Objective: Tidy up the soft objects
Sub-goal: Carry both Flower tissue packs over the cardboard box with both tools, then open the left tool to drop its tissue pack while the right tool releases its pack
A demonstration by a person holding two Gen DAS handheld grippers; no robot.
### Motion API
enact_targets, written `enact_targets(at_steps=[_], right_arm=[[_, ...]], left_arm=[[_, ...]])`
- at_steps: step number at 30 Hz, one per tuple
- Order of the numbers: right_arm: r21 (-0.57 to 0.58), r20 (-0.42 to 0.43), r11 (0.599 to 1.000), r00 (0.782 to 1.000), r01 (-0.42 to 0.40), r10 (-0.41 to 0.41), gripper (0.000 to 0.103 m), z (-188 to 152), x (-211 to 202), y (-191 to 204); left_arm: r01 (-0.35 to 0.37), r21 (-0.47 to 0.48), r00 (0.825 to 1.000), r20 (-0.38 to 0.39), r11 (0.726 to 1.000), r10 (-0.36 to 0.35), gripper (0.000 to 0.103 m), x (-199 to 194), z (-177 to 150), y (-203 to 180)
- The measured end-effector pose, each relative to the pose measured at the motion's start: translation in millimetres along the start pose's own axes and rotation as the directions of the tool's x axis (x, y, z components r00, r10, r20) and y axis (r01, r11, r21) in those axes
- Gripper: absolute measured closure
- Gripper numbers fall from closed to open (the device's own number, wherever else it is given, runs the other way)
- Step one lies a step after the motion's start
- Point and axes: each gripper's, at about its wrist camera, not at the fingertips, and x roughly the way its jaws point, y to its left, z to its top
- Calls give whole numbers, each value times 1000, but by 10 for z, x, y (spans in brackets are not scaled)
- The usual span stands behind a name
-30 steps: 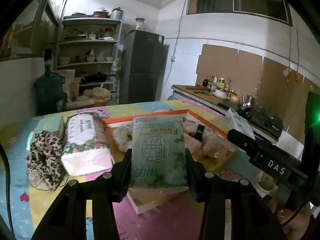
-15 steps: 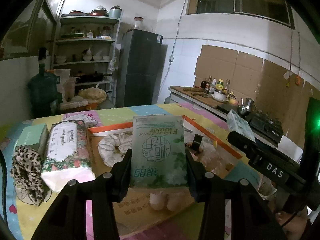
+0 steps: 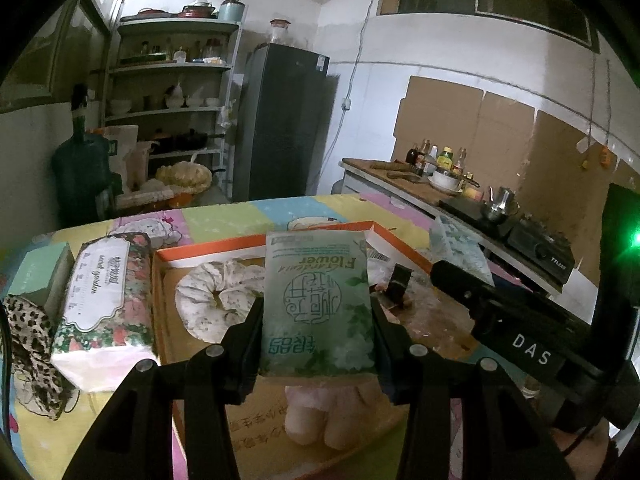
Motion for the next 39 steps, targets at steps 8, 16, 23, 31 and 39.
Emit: enact_targets(at_steps=[8, 16, 23, 31, 39], right_arm=[[-44, -93, 995, 992, -95, 91, 43, 32, 253, 53], [-73, -173, 985, 975, -154, 139, 43, 23, 469, 52], [-98, -198, 980, 969, -172, 151, 43, 22, 554, 102], [-109, -206, 979, 968, -172, 147, 42, -1, 578, 128], [-80, -200, 980, 966, -184, 165, 41, 21, 561, 117]], left_arm=[[3, -18, 999, -37, 1000, -4, 55, 130, -4, 28], [-2, -43, 997, -77, 999, -1, 55, 243, -47, 95], [-5, -50, 995, -96, 999, 0, 55, 309, -60, 97], [20, -94, 993, -113, 995, -31, 53, 349, -60, 164], [51, -134, 991, -118, 990, -67, 42, 337, -67, 224]])
